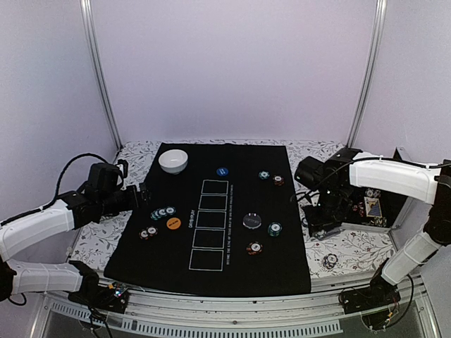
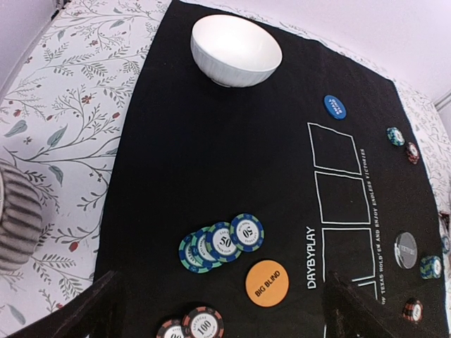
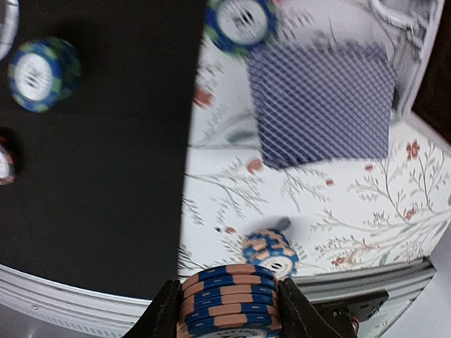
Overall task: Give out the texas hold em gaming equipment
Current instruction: Place the poker chips pile in the dealer area.
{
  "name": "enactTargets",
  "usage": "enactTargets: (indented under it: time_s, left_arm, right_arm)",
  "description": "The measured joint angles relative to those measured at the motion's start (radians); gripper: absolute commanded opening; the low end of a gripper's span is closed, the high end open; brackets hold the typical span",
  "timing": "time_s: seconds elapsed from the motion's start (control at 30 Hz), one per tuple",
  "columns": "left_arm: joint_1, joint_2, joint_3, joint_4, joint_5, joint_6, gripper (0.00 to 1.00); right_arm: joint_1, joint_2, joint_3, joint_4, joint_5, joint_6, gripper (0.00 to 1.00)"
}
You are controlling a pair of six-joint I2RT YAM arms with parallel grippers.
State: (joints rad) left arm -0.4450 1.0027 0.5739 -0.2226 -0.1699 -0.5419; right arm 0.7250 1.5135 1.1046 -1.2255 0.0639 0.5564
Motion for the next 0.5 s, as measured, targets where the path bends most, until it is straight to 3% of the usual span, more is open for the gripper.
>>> enactTargets:
  time_s: [0.2,0.37,0.5]
  left_arm:
    - [0.000,0.004,0.003,0.000,0.000,0.000,0.98]
    - [0.000,-0.007,0.003,-0.009,-0.013,0.000,0.98]
    - [0.000,-0.019,0.003,-0.009,-0.026,0.000,0.98]
  right_arm:
    - [0.090,0.178,0.204,0.111,-0.029,-0.074,0.02]
    - [0.154,0.328,0.211,0.175,-0.060,-0.119,0.02]
    - [0.160,0.343,0.180,0.194,-0.087,-0.130,0.02]
